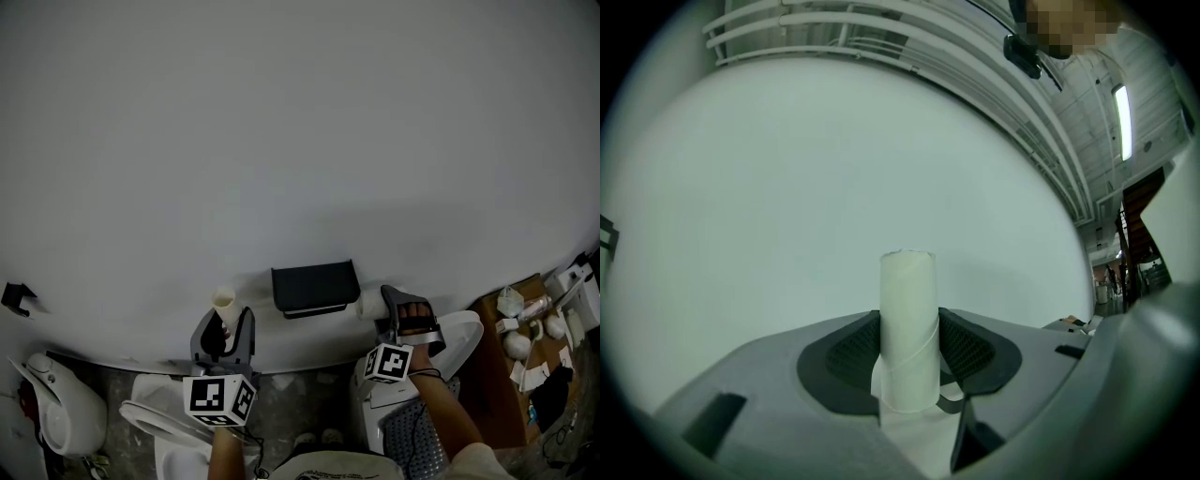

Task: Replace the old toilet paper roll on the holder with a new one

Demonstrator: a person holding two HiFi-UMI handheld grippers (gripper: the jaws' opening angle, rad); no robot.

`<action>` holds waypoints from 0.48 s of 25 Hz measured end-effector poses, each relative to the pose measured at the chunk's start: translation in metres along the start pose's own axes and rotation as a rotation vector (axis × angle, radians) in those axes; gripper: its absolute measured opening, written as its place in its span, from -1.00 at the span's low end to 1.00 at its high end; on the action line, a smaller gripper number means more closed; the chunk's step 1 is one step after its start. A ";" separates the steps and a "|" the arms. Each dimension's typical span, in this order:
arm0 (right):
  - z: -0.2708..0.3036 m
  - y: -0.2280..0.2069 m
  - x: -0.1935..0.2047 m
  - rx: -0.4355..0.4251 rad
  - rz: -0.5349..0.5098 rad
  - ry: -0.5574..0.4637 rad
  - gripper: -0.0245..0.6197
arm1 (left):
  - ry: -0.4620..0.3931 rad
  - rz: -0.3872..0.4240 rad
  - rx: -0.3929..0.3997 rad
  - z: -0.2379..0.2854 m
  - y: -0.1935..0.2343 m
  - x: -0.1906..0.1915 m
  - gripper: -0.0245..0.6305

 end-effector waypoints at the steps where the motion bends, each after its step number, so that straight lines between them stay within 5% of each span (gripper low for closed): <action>1: 0.001 0.003 -0.002 -0.005 -0.006 -0.001 0.03 | 0.000 0.005 -0.002 -0.002 0.001 0.000 -0.34; 12: 0.013 0.012 -0.031 -0.023 0.002 -0.034 0.03 | 0.015 0.029 -0.082 -0.023 0.032 0.002 -0.34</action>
Point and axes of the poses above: the fingertips, and each gripper's own axes: z forward along the fingers, y to its left, x out of its underside, the point moved 3 cm from there along -z, backward along the fingers, and after that the axes turned 14 degrees about -x, right-handed, at the moved point
